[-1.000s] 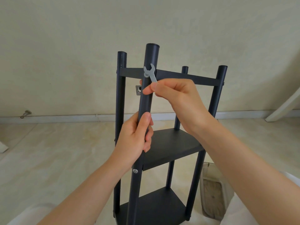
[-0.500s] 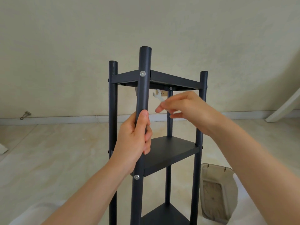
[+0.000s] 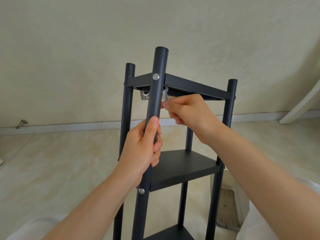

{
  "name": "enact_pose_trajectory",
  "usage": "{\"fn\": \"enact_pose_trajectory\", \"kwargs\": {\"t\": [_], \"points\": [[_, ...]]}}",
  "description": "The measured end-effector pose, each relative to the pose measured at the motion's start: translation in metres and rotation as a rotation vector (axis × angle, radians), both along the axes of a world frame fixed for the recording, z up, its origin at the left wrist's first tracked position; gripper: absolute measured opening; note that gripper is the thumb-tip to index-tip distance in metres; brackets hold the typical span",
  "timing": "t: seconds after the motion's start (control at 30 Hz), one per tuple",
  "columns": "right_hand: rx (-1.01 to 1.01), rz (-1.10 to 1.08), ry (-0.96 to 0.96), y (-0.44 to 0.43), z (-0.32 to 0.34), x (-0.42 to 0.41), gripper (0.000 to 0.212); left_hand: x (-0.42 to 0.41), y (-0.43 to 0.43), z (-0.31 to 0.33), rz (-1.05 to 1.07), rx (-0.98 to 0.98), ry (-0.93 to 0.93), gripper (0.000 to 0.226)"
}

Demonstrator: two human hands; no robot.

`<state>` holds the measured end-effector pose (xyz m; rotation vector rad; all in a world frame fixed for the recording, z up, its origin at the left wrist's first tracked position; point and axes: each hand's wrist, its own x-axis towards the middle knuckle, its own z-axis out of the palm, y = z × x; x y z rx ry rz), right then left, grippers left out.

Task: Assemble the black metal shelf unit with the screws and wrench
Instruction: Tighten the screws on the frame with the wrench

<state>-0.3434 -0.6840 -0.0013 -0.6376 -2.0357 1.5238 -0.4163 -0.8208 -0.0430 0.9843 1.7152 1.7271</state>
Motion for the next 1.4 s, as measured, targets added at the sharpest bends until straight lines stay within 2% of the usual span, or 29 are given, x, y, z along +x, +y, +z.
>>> {"fn": "enact_pose_trajectory", "kwargs": {"t": [0.1, 0.27, 0.37, 0.53, 0.57, 0.67, 0.73, 0.93, 1.07, 1.2, 1.3, 1.4], "points": [[-0.043, -0.001, 0.029, -0.001, 0.0, 0.0, 0.047, -0.003, -0.001, 0.001, -0.007, -0.009, -0.014, 0.05], [-0.105, -0.019, 0.067, -0.002, 0.002, 0.0, 0.034, -0.004, -0.002, 0.0, -0.009, -0.013, -0.016, 0.051], [-0.12, -0.038, 0.05, -0.003, 0.004, 0.001, 0.014, -0.004, -0.002, -0.001, -0.017, -0.016, -0.005, 0.048], [-0.093, -0.034, 0.077, -0.007, 0.007, 0.001, 0.015, -0.004, -0.003, 0.0, -0.015, -0.019, 0.005, 0.049], [-0.084, -0.022, 0.081, -0.008, 0.008, 0.0, 0.02, -0.004, -0.003, 0.0, -0.016, -0.019, 0.004, 0.049], [-0.064, 0.01, 0.111, -0.007, 0.009, -0.001, 0.057, -0.003, -0.003, -0.001, -0.024, -0.019, 0.001, 0.05], [-0.041, 0.014, 0.14, -0.006, 0.009, -0.003, 0.064, -0.003, -0.003, -0.001, -0.023, -0.023, 0.003, 0.05], [0.077, -0.023, 0.186, -0.004, -0.001, -0.013, 0.041, -0.004, -0.001, -0.001, -0.023, -0.018, -0.001, 0.049], [0.157, -0.073, 0.21, -0.005, -0.009, -0.02, 0.037, -0.005, -0.002, -0.001, -0.035, -0.014, -0.007, 0.05], [0.167, -0.147, 0.275, -0.011, -0.019, -0.031, 0.04, -0.006, -0.002, -0.001, -0.042, -0.013, -0.007, 0.053], [0.134, -0.193, 0.342, -0.015, -0.026, -0.04, 0.028, -0.008, -0.002, -0.002, -0.048, -0.01, -0.014, 0.055], [0.102, -0.24, 0.372, -0.016, -0.029, -0.046, 0.026, -0.011, -0.002, -0.002, -0.069, -0.015, -0.022, 0.055]]}}
